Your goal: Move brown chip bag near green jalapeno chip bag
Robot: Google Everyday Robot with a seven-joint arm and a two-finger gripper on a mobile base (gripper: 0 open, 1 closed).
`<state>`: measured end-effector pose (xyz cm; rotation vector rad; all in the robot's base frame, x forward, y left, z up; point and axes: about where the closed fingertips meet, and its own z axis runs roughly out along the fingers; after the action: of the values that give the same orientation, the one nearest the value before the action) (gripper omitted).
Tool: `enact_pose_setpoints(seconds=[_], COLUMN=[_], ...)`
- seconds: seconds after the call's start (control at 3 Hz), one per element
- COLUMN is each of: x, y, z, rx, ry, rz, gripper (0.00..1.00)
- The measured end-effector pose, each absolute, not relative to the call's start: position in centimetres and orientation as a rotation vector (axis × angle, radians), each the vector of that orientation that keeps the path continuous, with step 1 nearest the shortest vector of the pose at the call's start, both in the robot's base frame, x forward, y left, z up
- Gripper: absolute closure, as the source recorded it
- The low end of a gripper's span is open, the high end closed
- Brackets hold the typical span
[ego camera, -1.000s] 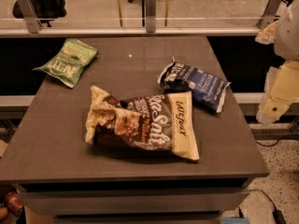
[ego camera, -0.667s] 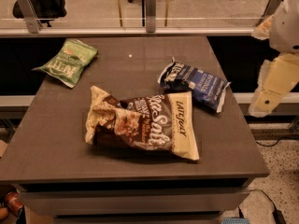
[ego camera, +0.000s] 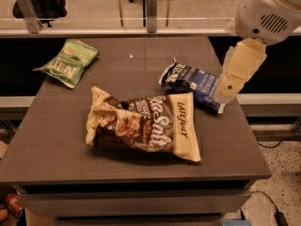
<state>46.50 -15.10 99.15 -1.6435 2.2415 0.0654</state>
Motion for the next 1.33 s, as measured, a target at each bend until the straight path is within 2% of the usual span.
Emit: enact_pose_setpoints(seconds=[0.33,1.33], x=[46.8,45.8], y=[-12.0,-2.9], z=[98.9,97.6], rx=[-1.638,-1.495], ry=[2.263,2.363], rz=[0.126,0.141], gripper=[0.0,0.0])
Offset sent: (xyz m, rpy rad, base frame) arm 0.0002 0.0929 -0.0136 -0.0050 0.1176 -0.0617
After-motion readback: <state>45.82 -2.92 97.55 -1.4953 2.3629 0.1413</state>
